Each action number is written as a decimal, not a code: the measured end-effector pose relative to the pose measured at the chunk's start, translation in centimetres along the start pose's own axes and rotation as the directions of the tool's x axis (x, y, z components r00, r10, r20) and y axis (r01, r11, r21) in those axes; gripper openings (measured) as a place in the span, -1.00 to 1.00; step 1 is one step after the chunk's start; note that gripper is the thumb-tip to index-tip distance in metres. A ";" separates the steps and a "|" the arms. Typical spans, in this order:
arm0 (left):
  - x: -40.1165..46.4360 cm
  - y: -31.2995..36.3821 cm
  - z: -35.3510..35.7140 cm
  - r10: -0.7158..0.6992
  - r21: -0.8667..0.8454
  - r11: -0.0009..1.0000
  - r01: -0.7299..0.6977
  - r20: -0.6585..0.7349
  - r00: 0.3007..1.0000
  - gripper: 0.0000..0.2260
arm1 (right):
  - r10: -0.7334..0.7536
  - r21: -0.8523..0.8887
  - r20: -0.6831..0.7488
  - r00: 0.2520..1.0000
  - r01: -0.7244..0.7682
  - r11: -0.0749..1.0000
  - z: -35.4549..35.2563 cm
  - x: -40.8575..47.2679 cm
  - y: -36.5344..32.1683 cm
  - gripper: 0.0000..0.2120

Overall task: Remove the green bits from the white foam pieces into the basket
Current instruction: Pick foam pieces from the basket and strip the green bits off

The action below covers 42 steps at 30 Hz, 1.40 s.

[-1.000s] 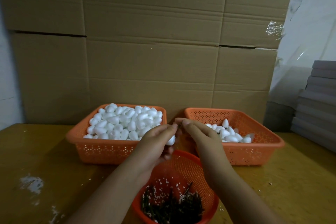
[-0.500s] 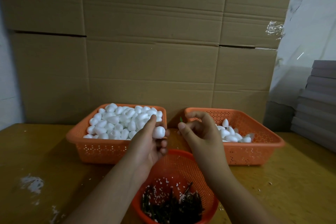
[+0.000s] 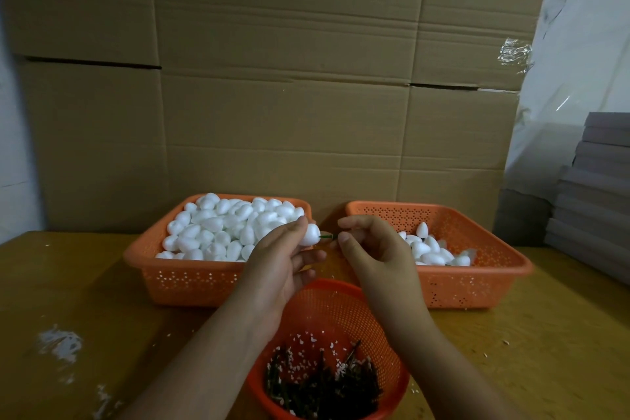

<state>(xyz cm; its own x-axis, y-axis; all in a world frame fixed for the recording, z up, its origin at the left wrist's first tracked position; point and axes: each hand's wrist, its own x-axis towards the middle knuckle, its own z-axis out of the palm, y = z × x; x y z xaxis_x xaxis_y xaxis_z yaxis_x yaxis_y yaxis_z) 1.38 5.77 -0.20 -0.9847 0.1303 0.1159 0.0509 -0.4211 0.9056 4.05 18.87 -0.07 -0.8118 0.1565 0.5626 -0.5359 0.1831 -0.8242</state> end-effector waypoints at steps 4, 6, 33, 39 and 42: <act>0.0 -0.1 0.0 0.009 0.005 1.000 -0.009 0.017 1.000 -0.82 | 0.011 0.038 -0.027 1.000 -0.010 0.999 -0.1 0.1 0.0 -0.86; 0.0 0.0 0.1 0.014 0.022 1.000 -0.014 0.024 1.000 -0.82 | 0.005 0.041 -0.020 1.000 -0.004 0.999 -0.1 0.1 0.0 -0.86; -0.2 -1.5 0.7 0.186 0.262 0.951 -0.165 -0.058 0.981 -0.73 | -0.178 -0.253 0.042 0.983 0.183 0.950 0.1 -0.4 1.6 -0.82; -0.3 -1.4 0.7 0.180 0.276 0.948 -0.158 -0.056 0.982 -0.73 | -0.122 -0.185 0.061 0.991 0.132 0.974 0.1 -0.3 1.6 -0.82; -0.3 -0.8 0.9 0.220 0.308 0.932 -0.191 -0.060 0.974 -0.72 | -0.074 0.012 0.060 0.995 0.073 0.997 0.2 -0.2 1.3 -0.91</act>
<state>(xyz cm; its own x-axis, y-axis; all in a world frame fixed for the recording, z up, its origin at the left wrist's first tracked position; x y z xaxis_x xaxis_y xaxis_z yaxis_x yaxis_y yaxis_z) 1.76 6.92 -0.59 -0.9576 -0.0197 0.2875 0.2874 -0.1405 0.9475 3.46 18.92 -1.21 -0.7823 0.0845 0.6171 -0.5968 0.1821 -0.7815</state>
